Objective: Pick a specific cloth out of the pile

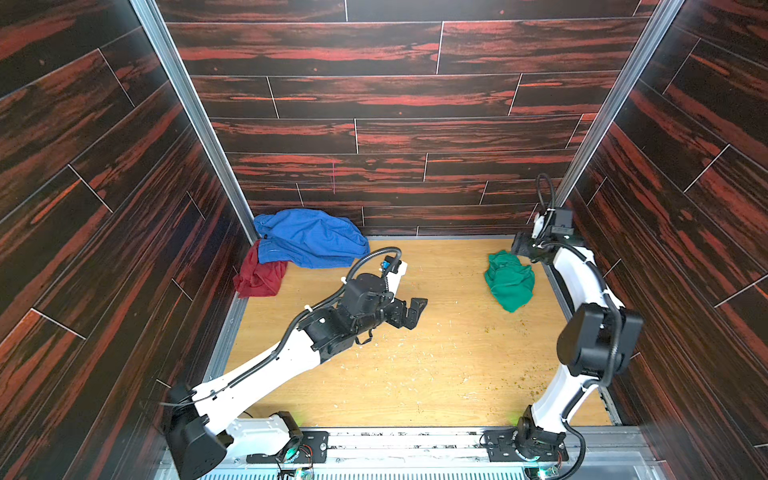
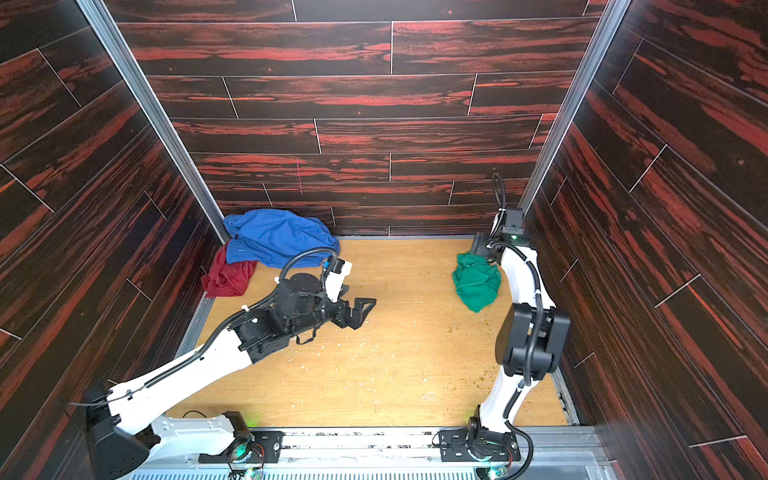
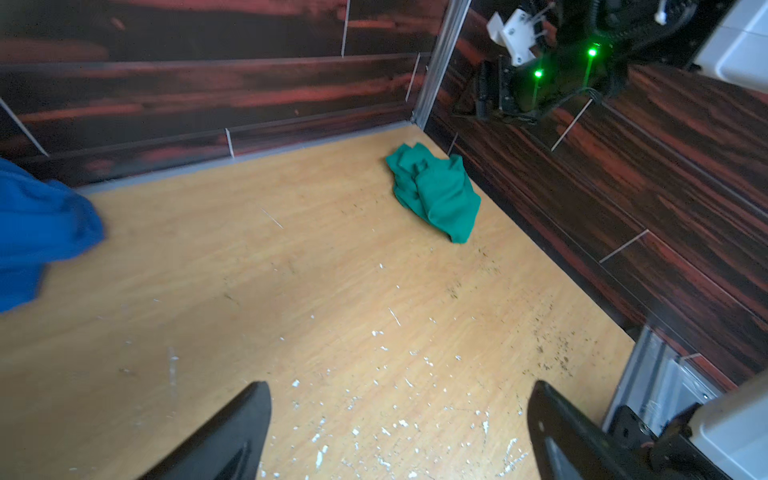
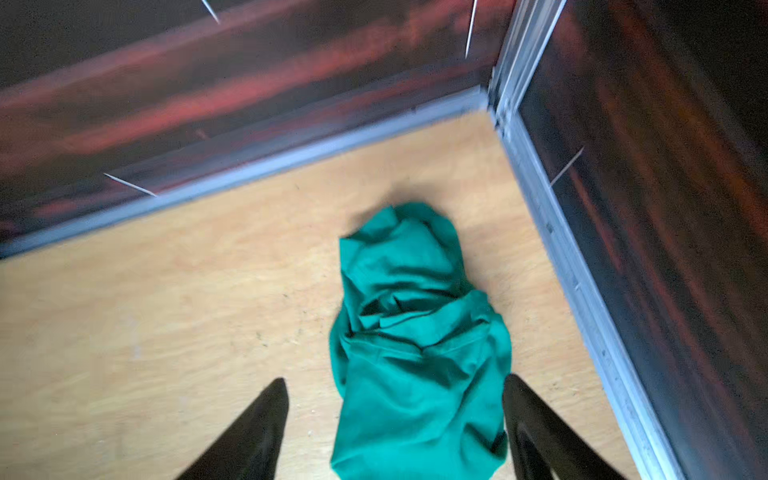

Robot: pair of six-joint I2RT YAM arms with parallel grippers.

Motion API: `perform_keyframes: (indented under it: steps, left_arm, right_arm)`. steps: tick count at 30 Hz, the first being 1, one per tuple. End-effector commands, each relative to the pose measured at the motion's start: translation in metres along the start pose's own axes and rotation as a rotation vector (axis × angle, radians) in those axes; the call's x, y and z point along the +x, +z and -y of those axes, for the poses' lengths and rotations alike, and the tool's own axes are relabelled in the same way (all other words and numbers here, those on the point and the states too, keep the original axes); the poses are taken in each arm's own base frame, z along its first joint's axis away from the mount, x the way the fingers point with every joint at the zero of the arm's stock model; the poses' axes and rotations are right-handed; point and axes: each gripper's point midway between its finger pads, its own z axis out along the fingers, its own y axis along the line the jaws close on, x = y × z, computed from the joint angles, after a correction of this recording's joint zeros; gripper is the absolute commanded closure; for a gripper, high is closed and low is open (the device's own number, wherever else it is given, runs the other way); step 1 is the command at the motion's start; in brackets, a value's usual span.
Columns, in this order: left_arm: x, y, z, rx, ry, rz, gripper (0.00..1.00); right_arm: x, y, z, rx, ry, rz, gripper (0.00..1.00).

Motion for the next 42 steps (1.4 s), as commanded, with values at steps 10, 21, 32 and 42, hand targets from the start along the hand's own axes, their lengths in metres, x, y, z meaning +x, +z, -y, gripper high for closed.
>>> perform_keyframes:
  steps: [10, 21, 32, 42]
  left_arm:
    - [-0.007, -0.057, -0.076, -0.396, 0.028, 0.140, 0.01]
    - [0.069, -0.174, -0.243, -1.154, 0.046, 0.216, 0.01]
    - [0.137, -0.150, -0.307, -1.230, 0.049, 0.219, 0.01]
    - [0.130, -0.104, -0.334, -1.122, 0.067, 0.255, 0.01]
  right_arm:
    - [0.017, -0.095, -0.046, -0.330, 0.100, 0.261, 0.18]
    - [0.122, -0.172, -0.015, -0.047, -0.015, 0.634, 0.01]
    - [0.212, -0.115, 0.000, -0.009, -0.032, 0.631, 0.03]
    - [0.213, -0.099, -0.008, -0.025, -0.090, 0.625, 0.04]
